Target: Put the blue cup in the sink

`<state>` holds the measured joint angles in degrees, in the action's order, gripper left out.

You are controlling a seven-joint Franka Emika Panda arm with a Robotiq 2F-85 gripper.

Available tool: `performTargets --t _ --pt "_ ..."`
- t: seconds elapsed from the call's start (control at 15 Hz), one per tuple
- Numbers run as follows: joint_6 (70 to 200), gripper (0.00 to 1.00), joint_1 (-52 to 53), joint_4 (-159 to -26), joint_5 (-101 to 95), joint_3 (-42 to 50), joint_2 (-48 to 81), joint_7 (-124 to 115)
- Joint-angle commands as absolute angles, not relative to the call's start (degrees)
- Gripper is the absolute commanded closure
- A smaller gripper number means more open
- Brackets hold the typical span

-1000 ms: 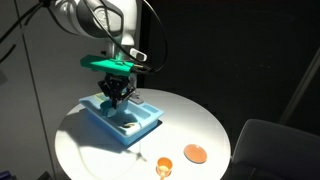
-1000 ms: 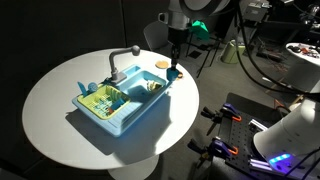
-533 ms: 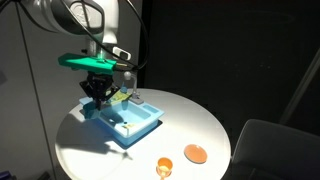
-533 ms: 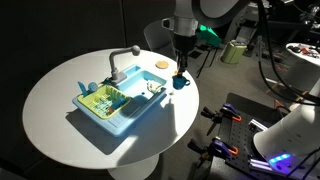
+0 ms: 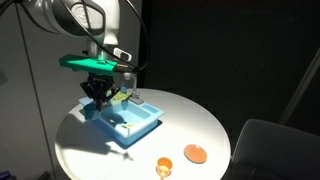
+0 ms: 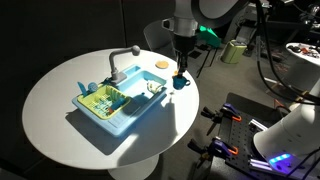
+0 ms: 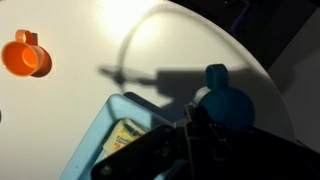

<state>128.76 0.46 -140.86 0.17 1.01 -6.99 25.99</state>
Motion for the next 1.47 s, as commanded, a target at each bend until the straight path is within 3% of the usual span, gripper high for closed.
performTargets --t 0.0,1.4 --pt "128.43 0.99 0.49 -139.93 0.45 1.73 -6.73 26.44" --pt "127.62 0.99 4.57 -126.51 -1.13 -4.76 6.83 25.51"
